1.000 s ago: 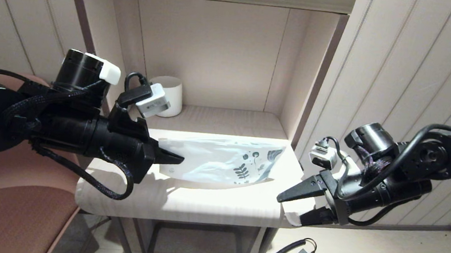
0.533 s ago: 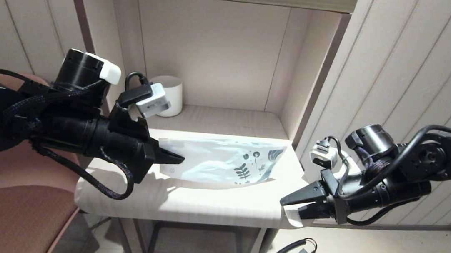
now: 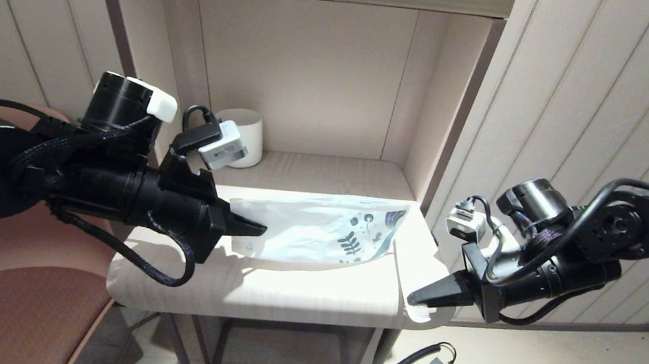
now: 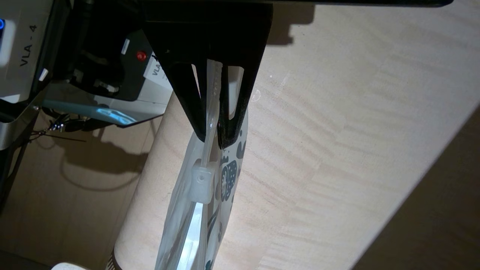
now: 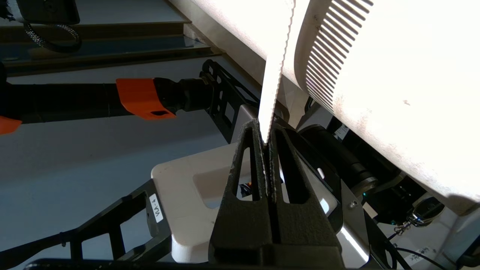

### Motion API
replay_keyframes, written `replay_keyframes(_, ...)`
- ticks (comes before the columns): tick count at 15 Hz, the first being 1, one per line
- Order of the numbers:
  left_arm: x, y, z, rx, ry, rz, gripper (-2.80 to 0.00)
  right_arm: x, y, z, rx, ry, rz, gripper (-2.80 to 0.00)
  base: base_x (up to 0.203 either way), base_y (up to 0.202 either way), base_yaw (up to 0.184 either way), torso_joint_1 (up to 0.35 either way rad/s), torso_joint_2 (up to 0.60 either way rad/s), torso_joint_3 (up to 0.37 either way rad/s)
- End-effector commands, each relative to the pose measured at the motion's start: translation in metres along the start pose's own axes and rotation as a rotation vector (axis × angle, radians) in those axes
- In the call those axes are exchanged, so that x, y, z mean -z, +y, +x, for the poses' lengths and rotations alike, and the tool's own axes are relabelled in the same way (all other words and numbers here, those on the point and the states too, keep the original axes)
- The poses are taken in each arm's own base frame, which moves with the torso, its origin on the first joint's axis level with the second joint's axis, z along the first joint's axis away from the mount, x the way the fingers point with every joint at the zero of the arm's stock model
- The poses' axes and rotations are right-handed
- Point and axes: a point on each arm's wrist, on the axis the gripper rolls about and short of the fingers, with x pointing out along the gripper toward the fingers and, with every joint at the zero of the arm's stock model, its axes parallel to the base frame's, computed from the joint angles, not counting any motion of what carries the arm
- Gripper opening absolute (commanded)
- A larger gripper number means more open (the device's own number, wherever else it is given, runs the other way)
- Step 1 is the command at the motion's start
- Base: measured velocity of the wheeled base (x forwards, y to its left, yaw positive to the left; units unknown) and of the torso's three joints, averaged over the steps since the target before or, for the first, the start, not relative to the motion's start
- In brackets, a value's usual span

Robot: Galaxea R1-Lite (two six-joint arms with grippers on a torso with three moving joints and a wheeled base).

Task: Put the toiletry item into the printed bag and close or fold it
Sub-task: Pick up the comb

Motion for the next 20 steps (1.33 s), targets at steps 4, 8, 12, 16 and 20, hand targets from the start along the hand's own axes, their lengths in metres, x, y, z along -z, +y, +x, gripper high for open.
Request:
replay_keyframes(4, 0.0, 0.0, 0.0, 0.003, -0.002, -0.001, -2.8, 0.016, 0.028, -0.02, 0.019, -0.056, -0.101, -2.8, 0.0, 0.0, 0.0, 0.0, 0.0, 0.0)
replay_keyframes(8, -0.001, -0.003, -0.006, 0.0, -0.01, 0.005, -2.8, 0.06, 0.08, -0.055, 0.304, -0.232, -0.333, -2.8, 0.0, 0.0, 0.0, 0.0, 0.0, 0.0)
replay_keyframes(12, -0.01, -0.007, -0.016, 0.015, -0.05, 0.027, -2.8, 0.105, 0.106, -0.085, 0.716, -0.278, -0.691, -2.8, 0.0, 0.0, 0.0, 0.0, 0.0, 0.0)
replay_keyframes(16, -0.022, -0.003, -0.014, 0.014, -0.081, 0.054, -2.8, 0.081, 0.138, -0.1, 0.849, -0.337, -0.905, -2.8, 0.0, 0.0, 0.0, 0.0, 0.0, 0.0)
replay_keyframes(20, -0.03, 0.005, -0.003, 0.034, -0.066, 0.049, -2.8, 0.045, 0.185, -0.111, 0.845, -0.374, -1.072, -2.8, 0.0, 0.0, 0.0, 0.0, 0.0, 0.0)
